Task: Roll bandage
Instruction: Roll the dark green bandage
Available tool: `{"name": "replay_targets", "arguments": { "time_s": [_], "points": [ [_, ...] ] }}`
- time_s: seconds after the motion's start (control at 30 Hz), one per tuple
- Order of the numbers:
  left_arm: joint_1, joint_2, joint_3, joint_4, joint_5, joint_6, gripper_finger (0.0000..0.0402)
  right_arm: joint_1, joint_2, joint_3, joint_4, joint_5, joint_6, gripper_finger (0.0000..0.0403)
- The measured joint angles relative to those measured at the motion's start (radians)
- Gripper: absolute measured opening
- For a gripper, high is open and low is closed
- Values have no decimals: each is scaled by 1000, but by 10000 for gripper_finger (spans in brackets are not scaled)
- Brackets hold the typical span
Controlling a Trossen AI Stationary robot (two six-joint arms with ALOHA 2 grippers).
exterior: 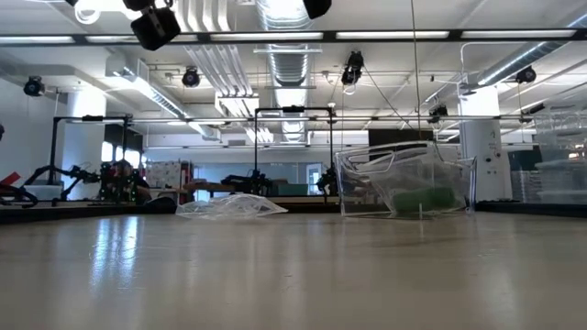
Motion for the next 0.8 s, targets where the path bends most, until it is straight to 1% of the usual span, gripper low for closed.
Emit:
{"name": "replay_targets", "arguments": {
  "time_s": [0.13, 0.27, 0.33, 0.47, 0.67, 0.8],
  "points": [
    [1, 11, 0, 0, -21, -17, 41, 14, 18, 16, 3, 60, -43, 158],
    [4, 2, 0, 4, -43, -10, 31, 29, -2, 9, -4, 121, -55, 151],
    [7, -12, 0, 1, -48, -10, 23, 37, -18, 8, -38, 145, -55, 149],
    [20, -31, 0, 0, -48, -51, 21, 50, -30, 9, -48, 143, -73, 143],
    [21, -23, 0, -23, -36, -110, 29, 49, -23, 14, -37, 132, -175, 140],
    [21, -11, 0, -28, -32, -125, 22, 48, -20, 14, -33, 85, -198, 141]
  ]
}}
